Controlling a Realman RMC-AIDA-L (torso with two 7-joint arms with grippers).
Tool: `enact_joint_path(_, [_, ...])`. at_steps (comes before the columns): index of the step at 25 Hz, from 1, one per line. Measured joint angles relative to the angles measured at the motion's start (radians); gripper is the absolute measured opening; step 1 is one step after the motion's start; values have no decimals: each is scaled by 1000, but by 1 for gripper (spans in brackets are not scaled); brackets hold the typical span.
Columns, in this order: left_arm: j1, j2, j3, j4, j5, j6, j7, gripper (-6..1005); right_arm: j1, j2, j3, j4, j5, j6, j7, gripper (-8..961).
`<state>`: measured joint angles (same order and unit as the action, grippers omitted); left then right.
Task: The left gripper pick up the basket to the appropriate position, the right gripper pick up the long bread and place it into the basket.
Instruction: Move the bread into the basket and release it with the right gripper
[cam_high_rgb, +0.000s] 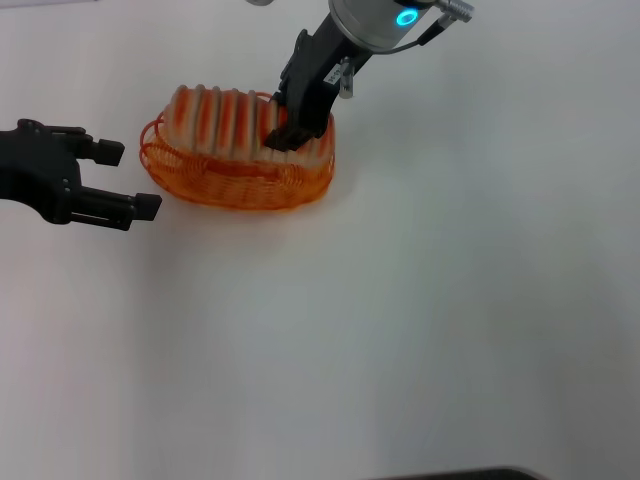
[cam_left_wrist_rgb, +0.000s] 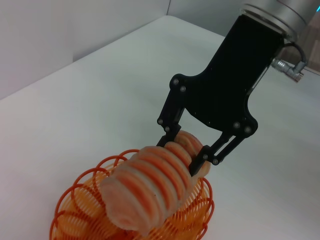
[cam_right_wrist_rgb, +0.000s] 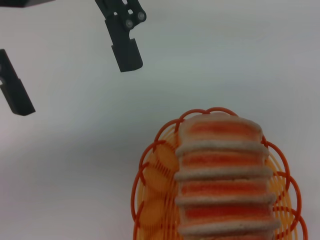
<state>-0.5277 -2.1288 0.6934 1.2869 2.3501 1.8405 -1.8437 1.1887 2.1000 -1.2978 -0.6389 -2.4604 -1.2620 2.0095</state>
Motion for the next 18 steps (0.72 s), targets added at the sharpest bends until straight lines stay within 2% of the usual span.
enact_joint_path(10, [0, -3, 0, 0, 3, -1, 0, 888, 0, 0, 0, 4, 0, 4, -2, 447])
enact_joint_path(15, [0, -3, 0, 0, 4, -1, 1, 887, 0, 0, 0, 4, 8, 21, -1, 555])
enact_joint_path(18, [0, -3, 0, 0, 4, -2, 1, 887, 0, 0, 0, 4, 13, 28, -1, 664])
